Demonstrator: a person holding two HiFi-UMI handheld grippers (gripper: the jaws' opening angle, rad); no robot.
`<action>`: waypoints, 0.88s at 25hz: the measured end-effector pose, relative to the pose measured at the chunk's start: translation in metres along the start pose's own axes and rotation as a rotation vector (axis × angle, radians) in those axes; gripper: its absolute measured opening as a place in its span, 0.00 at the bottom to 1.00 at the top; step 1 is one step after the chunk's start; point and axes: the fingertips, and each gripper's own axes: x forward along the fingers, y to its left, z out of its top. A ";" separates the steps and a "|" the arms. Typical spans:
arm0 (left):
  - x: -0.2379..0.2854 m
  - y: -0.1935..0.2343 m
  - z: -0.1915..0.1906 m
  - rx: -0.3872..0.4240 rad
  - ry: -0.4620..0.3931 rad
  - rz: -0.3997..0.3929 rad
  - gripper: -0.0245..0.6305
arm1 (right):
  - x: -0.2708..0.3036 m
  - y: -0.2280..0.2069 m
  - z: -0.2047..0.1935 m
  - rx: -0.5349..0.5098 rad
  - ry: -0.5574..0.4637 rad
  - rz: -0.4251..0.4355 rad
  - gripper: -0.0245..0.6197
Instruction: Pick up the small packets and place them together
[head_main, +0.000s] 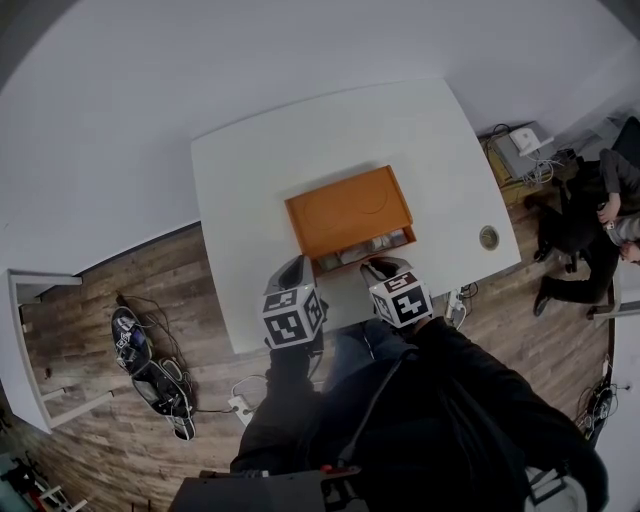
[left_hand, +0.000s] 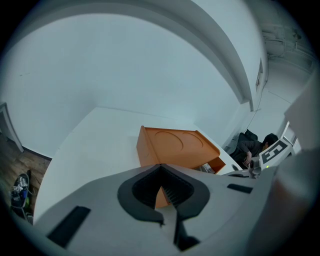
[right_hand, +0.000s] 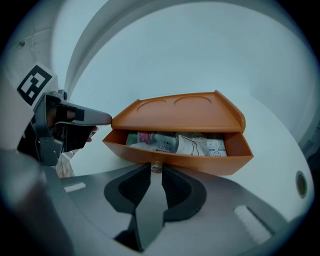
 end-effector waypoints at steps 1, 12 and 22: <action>0.000 0.000 0.000 -0.001 0.000 -0.002 0.04 | -0.001 0.000 -0.002 0.000 0.003 0.002 0.15; -0.002 0.001 -0.001 0.002 0.025 -0.012 0.04 | -0.014 0.009 -0.022 0.001 0.029 0.020 0.15; -0.002 0.001 -0.001 -0.008 0.024 -0.013 0.04 | -0.024 0.013 -0.037 0.010 0.054 0.038 0.15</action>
